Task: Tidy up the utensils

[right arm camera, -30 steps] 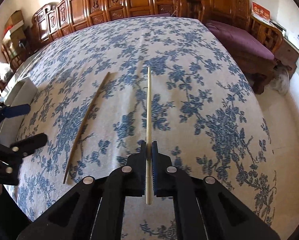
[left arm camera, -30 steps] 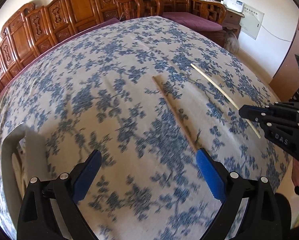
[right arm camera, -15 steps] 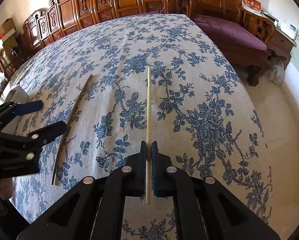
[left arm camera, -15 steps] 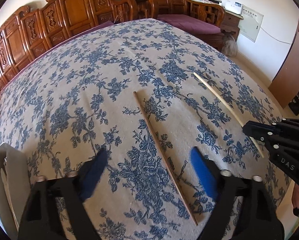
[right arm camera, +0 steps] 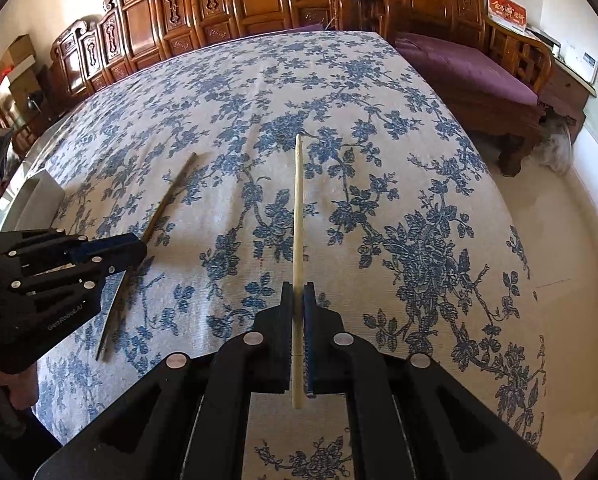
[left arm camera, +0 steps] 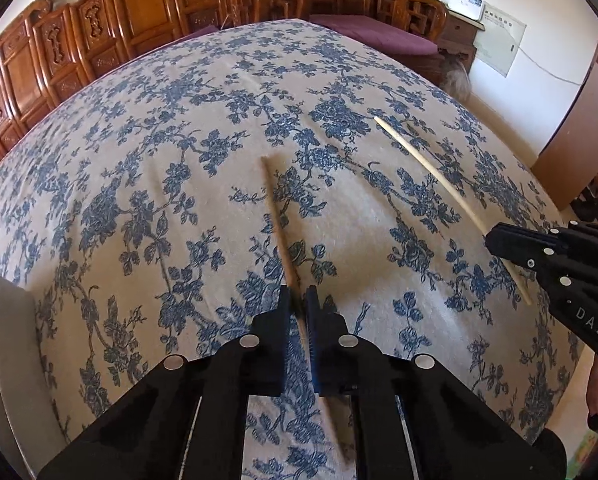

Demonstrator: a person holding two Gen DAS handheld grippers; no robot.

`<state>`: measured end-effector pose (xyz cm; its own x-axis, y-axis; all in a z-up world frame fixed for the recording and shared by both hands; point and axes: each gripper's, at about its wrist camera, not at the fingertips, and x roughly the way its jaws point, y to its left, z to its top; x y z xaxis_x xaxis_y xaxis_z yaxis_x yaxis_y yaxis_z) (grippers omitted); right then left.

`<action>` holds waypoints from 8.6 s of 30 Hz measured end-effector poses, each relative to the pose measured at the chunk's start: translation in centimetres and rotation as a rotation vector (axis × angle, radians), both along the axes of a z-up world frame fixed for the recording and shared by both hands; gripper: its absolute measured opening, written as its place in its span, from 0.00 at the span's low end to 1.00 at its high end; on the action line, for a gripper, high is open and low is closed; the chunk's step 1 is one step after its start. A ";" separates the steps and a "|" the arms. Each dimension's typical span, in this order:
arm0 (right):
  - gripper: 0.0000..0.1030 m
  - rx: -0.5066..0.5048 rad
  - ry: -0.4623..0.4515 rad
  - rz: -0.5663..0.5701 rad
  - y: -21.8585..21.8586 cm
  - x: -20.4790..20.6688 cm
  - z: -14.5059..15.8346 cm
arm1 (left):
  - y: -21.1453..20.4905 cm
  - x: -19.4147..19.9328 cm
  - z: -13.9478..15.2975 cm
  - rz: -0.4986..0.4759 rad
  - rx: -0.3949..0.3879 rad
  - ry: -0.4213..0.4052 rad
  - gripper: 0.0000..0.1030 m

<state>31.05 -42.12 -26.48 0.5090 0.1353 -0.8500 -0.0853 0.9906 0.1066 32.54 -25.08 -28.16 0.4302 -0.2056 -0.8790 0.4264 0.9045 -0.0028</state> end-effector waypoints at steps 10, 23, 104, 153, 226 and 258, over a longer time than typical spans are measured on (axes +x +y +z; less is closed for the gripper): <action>0.06 0.030 -0.037 0.053 2.2 -0.5 2.1 | 3.0 -0.9 1.2 0.052 -0.019 -0.003 0.04; 0.06 0.053 -0.094 0.181 7.6 -2.1 5.5 | 8.3 -3.0 5.4 0.112 -0.028 -0.065 0.04; 0.06 0.139 -0.074 0.499 29.7 -3.3 7.6 | 33.7 -6.4 10.4 0.344 -0.003 -0.138 0.25; 0.08 0.163 -0.011 0.423 37.4 -0.7 3.4 | 38.4 -8.2 7.7 0.415 -0.016 -0.092 0.79; 0.98 0.051 -0.679 0.045 18.6 -25.1 28.3 | 24.8 -29.4 29.6 0.411 -0.125 -0.613 0.92; 0.98 0.051 -0.681 0.047 19.3 -25.3 28.3 | 24.8 -30.0 29.8 0.402 -0.127 -0.622 0.93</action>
